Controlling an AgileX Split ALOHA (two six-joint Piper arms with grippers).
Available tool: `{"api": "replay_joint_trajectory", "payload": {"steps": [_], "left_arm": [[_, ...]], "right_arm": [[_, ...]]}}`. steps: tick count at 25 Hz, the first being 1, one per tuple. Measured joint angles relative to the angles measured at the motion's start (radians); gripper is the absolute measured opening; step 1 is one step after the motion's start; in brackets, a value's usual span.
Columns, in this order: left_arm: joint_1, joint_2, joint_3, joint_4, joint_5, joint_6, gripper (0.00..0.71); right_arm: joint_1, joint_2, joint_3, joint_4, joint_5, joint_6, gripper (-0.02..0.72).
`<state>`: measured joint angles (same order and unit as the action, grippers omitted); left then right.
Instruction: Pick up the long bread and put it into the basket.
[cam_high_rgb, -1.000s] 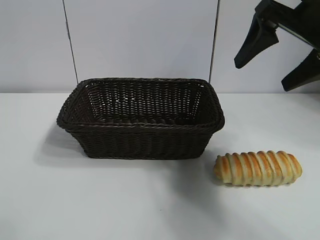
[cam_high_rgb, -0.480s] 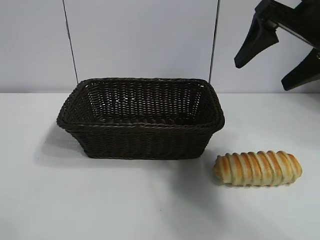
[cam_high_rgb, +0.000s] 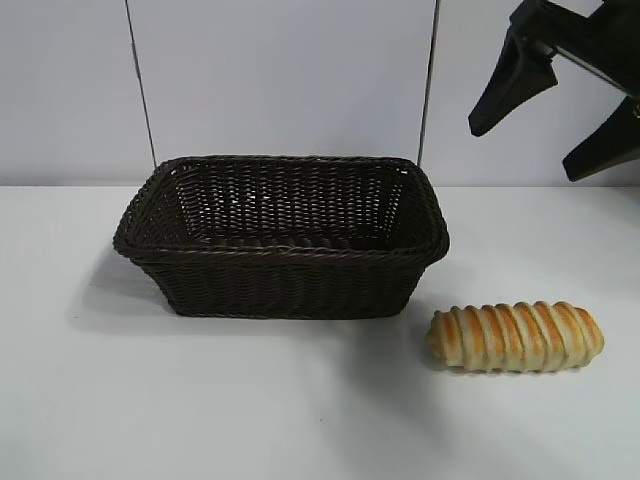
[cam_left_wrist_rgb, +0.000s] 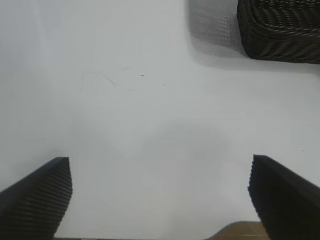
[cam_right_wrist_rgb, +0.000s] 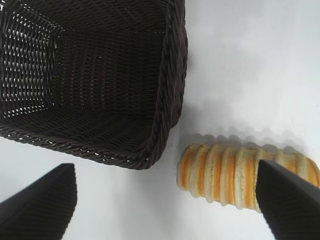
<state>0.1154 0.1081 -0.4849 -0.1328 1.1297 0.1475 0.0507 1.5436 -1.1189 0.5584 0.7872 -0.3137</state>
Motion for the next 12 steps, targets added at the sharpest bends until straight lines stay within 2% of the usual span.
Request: {"api": "replay_joint_trajectory", "payload": {"steps": [6,12], "left_arm": [[0.000,-0.007,0.000,0.000,0.000,0.000,0.689],[0.000,-0.112,0.000,0.000,0.000,0.000,0.689]], "right_arm": [[0.000,0.000,0.000,0.000,0.000,-0.002,0.694],[0.000,0.000,0.000,0.002,0.000,-0.002,0.694]]}}
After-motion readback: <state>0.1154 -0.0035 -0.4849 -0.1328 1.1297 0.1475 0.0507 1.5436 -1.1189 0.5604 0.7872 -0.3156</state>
